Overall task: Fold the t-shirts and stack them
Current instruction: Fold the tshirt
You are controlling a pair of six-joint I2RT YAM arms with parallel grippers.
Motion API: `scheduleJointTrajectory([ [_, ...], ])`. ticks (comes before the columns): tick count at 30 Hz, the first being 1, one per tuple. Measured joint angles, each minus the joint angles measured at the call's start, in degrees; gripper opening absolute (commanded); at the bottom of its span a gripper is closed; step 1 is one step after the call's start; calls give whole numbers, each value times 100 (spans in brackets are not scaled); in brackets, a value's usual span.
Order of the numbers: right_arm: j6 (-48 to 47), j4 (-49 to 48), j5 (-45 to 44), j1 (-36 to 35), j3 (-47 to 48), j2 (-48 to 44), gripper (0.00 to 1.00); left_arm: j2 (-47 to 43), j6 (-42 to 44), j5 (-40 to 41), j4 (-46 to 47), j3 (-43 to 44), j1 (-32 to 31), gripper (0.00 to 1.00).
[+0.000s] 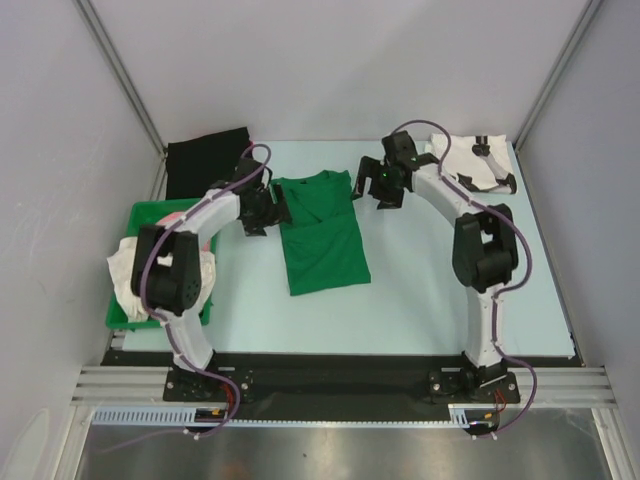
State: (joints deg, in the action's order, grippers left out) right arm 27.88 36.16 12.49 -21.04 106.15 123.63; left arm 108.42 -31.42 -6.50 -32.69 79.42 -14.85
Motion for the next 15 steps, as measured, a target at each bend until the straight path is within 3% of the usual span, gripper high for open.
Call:
scheduleJointTrajectory([
  [6, 140, -356, -13, 0, -2330, -1858, 86, -1862, -31, -175, 240, -1521, -72, 84],
  [9, 341, -656, 83, -240, -3482, -2594, 79, -2745, -101, -278, 555, -2465, -223, 83],
  [12, 501, -1005, 243, -472, -4301, -2859, 67, -3224, -210, -363, 817, -3274, -452, 82],
  [15, 656, -1311, 387, -573, -4863, -2822, 63, -3543, -354, -494, 1038, -4015, -627, 81],
])
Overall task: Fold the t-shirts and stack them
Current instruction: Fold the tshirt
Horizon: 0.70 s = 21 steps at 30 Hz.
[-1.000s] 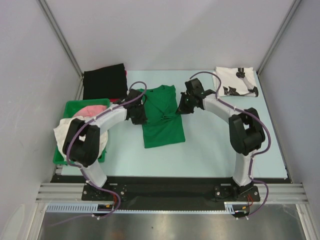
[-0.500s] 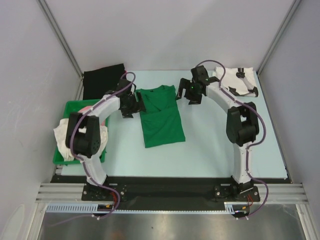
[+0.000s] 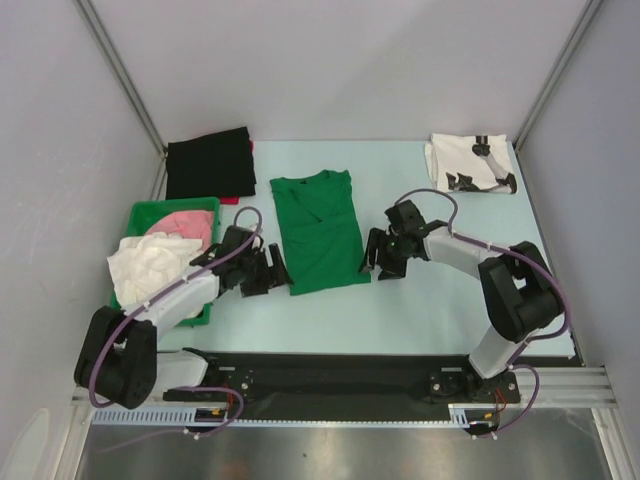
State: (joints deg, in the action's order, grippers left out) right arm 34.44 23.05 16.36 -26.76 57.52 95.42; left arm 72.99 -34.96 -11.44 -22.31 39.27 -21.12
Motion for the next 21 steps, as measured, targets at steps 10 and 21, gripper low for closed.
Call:
scheduleJointTrajectory([
  [10, 173, -815, 197, -83, -348, 391, 31, -605, -442, -131, 800, -916, -247, 77],
  [21, 269, -1193, 188, -76, -890, -55, 51, -452, -780, -142, 1626, -1375, -476, 72],
])
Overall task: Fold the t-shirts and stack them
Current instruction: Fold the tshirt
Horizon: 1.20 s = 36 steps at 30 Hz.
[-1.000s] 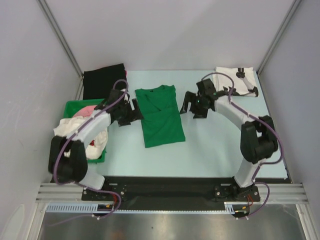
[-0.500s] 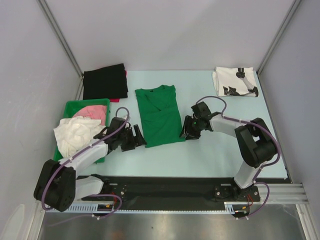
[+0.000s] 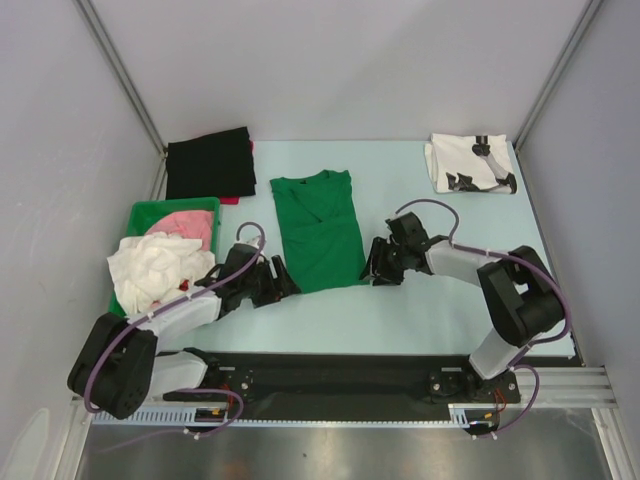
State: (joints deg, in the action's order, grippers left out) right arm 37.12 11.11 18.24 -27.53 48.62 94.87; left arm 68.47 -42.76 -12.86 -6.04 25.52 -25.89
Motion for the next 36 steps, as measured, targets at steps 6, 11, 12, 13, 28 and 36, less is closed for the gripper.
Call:
scheduleJointTrajectory([
  [6, -2, -4, -7, -7, -190, -155, 45, 245, -138, 0, 428, -63, -17, 65],
  [11, 37, -188, 37, -11, -260, -90, 33, 470, -234, 0, 761, -76, -70, 56],
  [12, 39, -249, 76, -11, -269, -59, 29, 507, -243, 0, 811, -79, -81, 55],
  [13, 39, -308, 85, -15, -278, -31, 27, 555, -254, -2, 876, -81, -96, 54],
  [28, 61, -734, 251, -4, -426, 81, 0, 966, -435, 79, 1287, -81, -201, 0],
  [36, 136, -111, -149, -345, -909, -918, 0, 415, -442, 175, 804, -81, -417, 0],
])
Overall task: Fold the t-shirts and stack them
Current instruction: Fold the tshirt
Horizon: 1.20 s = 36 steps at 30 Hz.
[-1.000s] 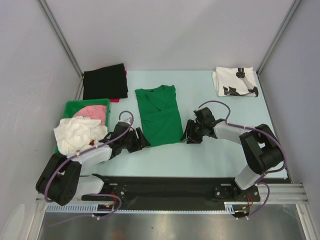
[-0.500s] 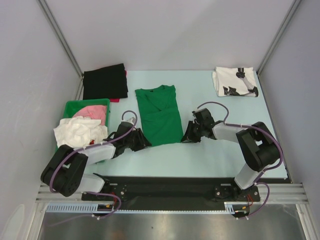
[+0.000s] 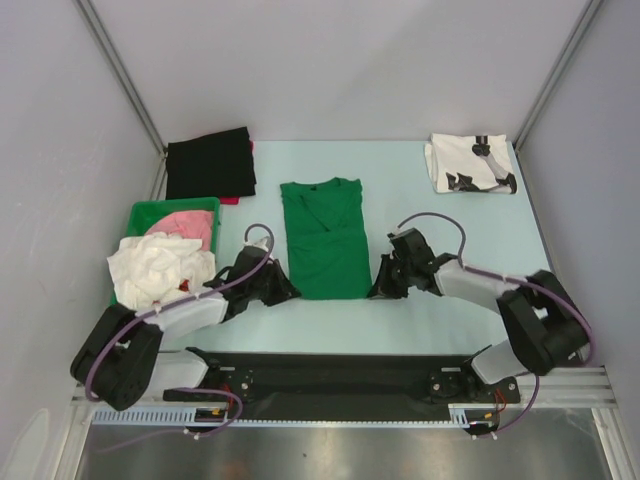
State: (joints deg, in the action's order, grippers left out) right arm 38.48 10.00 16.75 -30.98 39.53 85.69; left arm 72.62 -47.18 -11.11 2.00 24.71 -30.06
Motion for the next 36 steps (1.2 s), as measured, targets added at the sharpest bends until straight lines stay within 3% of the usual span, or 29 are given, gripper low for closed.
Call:
scheduleJointTrajectory([
  [5, 494, 866, -439, -824, -341, -1652, 0, -1344, -164, 26, -964, -4, -459, 0],
  [11, 1764, 2212, -1379, -2712, -404, -3563, 0, -3445, -540, 90, -2463, -2, -1198, 1],
  [14, 2446, 2820, -1915, -3567, -380, -3991, 0, -4253, -704, 116, -3222, 17, -1423, 0],
  [17, 2868, 3338, -2393, -3912, -114, -3904, 0, -4575, -737, 243, -3792, 205, -1449, 0],
  [20, 2942, 3654, -2774, -3838, 400, -3508, 0, -4354, -671, 463, -4085, 623, -1460, 0],
  [24, 2614, 3875, -3032, -3147, 1117, -3156, 0, -3519, -413, 879, -4234, 1506, -1462, 0],
  [29, 1703, 3832, -2804, -1784, 1714, -2798, 0, -2509, -52, 1167, -4181, 2420, -1335, 0],
  [36, 710, 3475, -2131, -610, 2149, -1974, 0, -1239, 485, 1054, -3788, 3132, -645, 0],
])
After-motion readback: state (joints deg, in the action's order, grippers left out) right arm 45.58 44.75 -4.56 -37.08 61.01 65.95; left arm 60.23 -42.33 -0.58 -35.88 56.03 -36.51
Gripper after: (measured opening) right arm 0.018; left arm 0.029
